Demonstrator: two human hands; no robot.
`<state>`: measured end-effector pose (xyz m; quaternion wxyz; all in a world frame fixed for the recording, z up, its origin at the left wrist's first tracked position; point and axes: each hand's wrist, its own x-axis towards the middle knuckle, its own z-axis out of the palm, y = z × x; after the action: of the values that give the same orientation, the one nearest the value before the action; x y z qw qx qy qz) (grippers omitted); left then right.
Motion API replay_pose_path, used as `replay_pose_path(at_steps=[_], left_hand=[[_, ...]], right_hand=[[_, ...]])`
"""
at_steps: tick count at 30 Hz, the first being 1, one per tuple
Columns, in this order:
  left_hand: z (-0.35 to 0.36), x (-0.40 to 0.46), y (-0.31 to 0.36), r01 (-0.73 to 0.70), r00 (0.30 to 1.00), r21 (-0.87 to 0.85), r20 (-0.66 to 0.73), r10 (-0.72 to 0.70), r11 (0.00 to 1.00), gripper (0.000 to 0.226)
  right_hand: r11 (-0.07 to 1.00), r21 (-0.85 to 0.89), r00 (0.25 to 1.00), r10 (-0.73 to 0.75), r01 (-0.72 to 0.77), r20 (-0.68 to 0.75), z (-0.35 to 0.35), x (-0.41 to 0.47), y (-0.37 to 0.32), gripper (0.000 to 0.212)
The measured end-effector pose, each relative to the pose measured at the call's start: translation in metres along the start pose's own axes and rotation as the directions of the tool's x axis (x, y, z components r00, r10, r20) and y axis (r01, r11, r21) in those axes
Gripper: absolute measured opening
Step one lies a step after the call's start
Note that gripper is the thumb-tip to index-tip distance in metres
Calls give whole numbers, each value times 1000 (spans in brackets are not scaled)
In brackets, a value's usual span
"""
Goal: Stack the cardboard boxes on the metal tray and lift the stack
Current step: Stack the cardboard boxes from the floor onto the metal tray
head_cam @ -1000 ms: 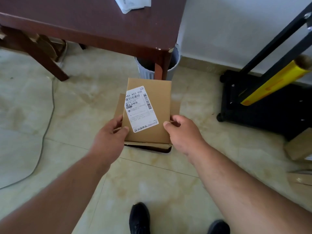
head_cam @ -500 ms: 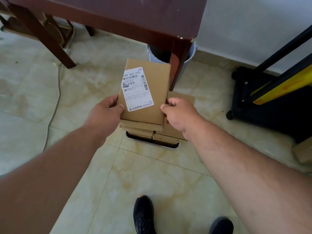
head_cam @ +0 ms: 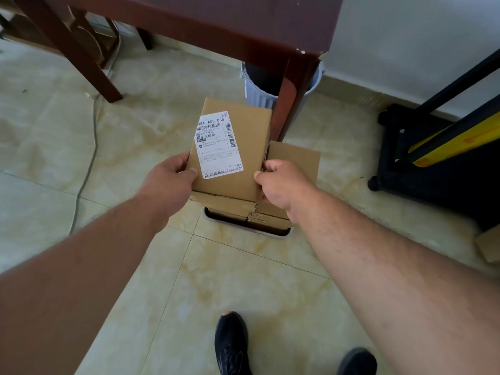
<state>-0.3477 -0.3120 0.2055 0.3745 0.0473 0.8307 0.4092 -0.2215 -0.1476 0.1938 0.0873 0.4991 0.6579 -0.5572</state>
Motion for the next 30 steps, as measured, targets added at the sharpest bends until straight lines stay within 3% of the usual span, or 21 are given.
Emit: replay_pose_path(at_steps=[10, 14, 19, 23, 26, 30], left_hand=[[7, 10, -14, 4, 1000, 23, 8, -4, 1000, 45], [8, 13, -19, 4, 1000, 42, -10, -4, 999, 47], [10, 9, -20, 16, 997, 8, -73, -16, 1000, 48], [13, -10, -24, 64, 982, -105, -171, -81, 992, 55], [25, -34, -39, 136, 963, -98, -219, -155, 986, 55], [54, -67, -67, 277, 955, -14, -108, -276, 961, 47]], right_hand=[[1000, -14, 1000, 10, -10, 9, 5, 4, 13, 19], [999, -48, 1000, -7, 7, 12, 6, 3, 18, 46], [999, 38, 1000, -3, 3, -1, 7, 0, 18, 49], [988, 152, 999, -5, 10, -33, -2, -12, 26, 43], [986, 164, 999, 35, -27, -42, -13, -24, 47, 44], [982, 176, 996, 80, -71, -46, -30, -39, 86, 40]])
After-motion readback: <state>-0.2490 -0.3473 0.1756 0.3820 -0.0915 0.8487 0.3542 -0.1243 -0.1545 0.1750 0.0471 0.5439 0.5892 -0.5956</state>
